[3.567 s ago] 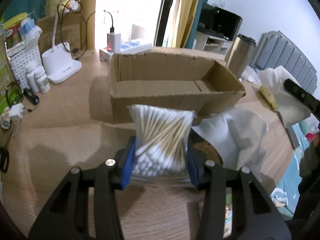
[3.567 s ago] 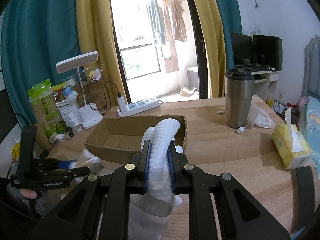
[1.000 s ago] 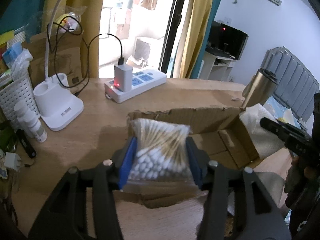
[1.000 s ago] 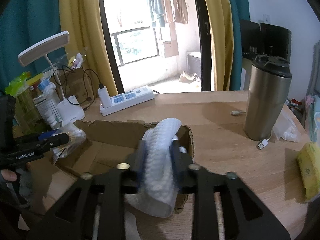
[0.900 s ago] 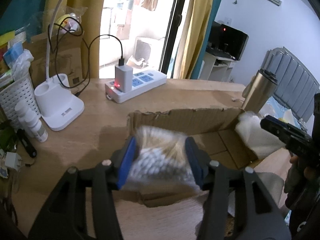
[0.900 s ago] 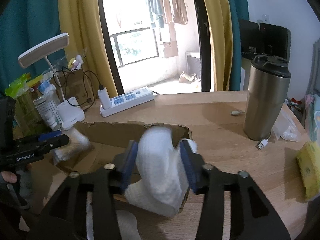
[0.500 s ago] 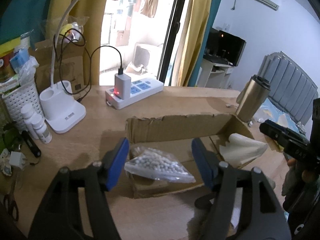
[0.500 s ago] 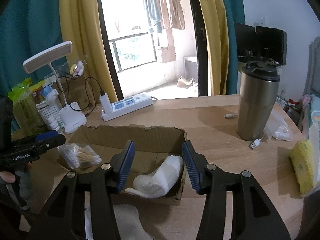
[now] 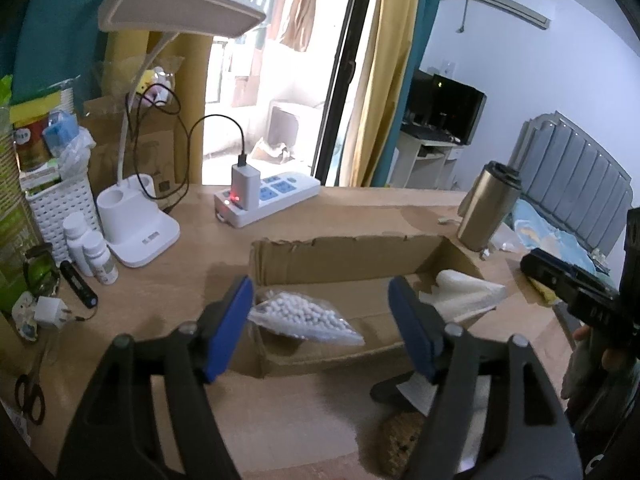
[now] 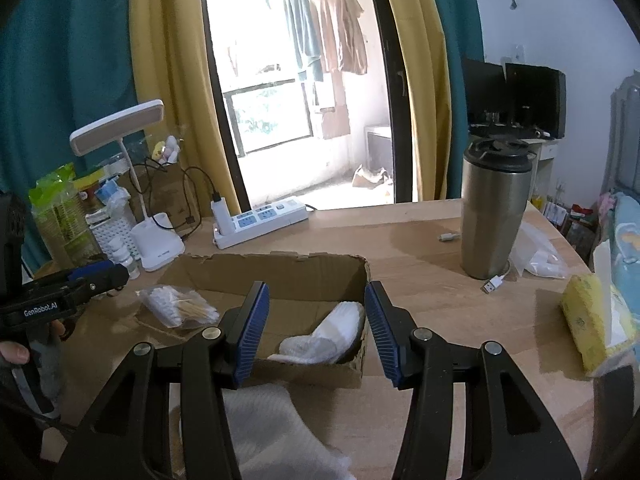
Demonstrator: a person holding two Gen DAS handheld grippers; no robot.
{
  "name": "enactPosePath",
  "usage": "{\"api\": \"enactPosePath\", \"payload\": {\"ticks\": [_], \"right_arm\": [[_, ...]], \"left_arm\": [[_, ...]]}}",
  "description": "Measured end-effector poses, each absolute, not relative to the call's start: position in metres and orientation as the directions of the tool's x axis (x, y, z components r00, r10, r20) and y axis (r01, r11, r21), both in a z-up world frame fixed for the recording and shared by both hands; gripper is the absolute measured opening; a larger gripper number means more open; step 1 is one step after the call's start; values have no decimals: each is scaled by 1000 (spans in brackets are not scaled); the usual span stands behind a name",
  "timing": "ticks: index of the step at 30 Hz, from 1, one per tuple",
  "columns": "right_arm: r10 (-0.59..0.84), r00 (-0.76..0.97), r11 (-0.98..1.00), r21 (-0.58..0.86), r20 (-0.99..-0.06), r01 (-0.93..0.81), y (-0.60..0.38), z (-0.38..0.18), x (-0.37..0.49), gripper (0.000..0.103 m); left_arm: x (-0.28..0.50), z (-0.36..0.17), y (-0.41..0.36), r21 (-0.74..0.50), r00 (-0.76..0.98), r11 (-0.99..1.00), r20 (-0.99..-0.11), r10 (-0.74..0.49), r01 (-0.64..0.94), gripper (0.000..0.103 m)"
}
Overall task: Organize soft objects
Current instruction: 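Reach the right tool to the white cloth on the desk and grasp it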
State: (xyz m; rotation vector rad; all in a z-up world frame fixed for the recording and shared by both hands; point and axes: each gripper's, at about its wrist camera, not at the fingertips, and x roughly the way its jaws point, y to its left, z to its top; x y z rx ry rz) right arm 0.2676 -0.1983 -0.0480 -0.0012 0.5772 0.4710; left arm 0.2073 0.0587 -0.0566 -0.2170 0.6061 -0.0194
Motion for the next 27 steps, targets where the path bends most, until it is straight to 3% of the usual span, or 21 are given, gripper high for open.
{"api": "enactPosePath", "payload": {"ticks": [27], "right_arm": [[432,743,895,137,-511,-425,-214,-44,219,54]], "left_arm": [[163,-52,38,-212,828,977,-550,-104,-18,78]]}}
